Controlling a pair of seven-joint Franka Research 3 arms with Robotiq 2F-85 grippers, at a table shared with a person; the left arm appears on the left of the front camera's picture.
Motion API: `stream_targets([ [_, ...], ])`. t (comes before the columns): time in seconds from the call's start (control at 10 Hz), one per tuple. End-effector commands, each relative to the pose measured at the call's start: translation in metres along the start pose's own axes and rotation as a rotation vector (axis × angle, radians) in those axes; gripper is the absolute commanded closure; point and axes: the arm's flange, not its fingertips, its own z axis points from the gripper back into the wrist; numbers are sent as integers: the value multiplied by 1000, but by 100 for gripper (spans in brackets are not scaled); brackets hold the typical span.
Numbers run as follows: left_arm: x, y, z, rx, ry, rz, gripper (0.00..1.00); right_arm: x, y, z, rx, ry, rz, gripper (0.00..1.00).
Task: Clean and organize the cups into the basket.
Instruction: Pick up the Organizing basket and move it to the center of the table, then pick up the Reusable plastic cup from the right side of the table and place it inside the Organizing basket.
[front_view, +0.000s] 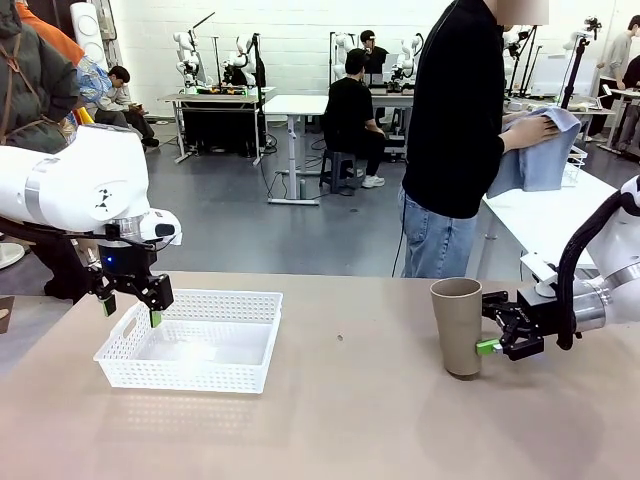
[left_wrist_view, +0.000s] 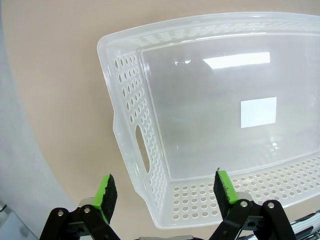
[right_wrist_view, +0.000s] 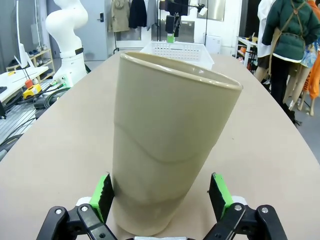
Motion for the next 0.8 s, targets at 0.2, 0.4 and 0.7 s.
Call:
stream_targets([
  [0.2, 3, 1, 0, -2, -15, 13, 0, -5, -3, -2, -9, 0, -26, 0],
  [0.4, 3, 3, 1, -10, -14, 22, 0, -8, 3, -1, 3, 9, -72, 0],
  [0.7, 5, 4, 1, -15, -10, 36, 0, -13, 4, 4, 12, 5, -152, 0],
])
